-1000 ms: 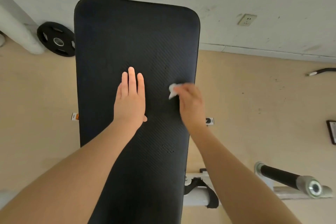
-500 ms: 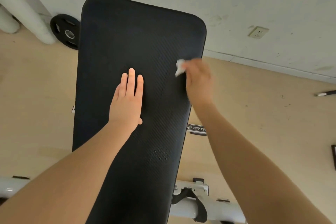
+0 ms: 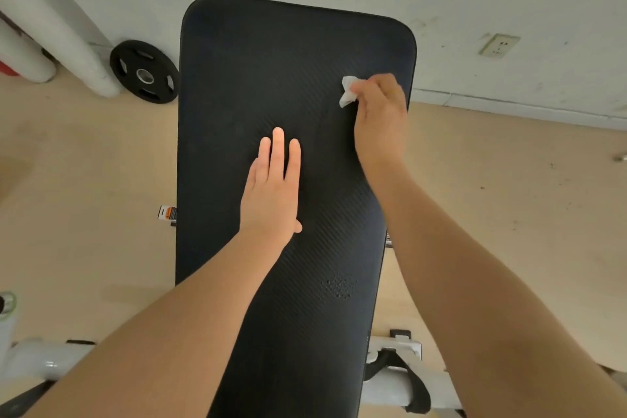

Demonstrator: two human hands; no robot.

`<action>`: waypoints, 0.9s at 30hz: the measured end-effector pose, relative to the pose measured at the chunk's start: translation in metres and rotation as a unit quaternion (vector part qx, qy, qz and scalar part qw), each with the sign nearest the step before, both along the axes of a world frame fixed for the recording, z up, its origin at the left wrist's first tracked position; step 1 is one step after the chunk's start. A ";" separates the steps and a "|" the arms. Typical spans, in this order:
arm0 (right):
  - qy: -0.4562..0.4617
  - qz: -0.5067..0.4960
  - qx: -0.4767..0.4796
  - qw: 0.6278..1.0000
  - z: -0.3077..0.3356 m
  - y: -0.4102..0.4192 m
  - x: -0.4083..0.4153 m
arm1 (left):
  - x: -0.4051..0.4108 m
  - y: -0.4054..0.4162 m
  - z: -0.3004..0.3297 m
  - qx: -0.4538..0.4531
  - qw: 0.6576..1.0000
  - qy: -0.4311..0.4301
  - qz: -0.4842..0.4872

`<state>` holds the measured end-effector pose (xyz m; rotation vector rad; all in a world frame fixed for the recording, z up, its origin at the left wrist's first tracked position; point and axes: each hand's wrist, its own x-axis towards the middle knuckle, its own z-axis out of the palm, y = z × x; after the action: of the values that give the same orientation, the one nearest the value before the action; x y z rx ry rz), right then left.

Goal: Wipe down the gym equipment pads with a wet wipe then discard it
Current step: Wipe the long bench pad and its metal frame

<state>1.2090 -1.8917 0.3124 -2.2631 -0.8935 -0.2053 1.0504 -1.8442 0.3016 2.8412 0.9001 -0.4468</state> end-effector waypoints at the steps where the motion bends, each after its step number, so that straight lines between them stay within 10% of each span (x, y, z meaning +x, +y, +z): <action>1: 0.006 0.008 0.001 1.000 -0.008 -0.002 -0.012 | 0.000 0.000 0.000 0.001 1.000 -0.001 -0.003; 8: -0.027 0.159 -0.085 0.983 -0.048 -0.038 -0.097 | -0.012 0.012 0.002 -0.041 0.997 -0.055 -0.046; 15: 0.051 -0.090 -0.035 0.994 -0.021 0.010 -0.082 | -0.066 0.063 0.005 -0.057 0.985 -0.156 -0.052; 19: 0.041 0.080 -0.037 0.995 -0.046 0.052 -0.157 | -0.108 0.086 -0.004 -0.098 0.980 -0.146 0.089; 23: -0.013 0.246 -0.074 0.966 -0.063 0.057 -0.213 | -0.136 0.097 -0.012 -0.359 0.871 -0.234 0.241; 27: -0.071 0.285 -0.133 0.947 -0.043 0.084 -0.167 | -0.145 0.097 -0.019 -0.408 0.836 -0.270 0.248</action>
<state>1.0420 -1.8079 0.2696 -2.1346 -1.6940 0.0177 0.9050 -1.7469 0.2831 1.7179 0.9561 0.0585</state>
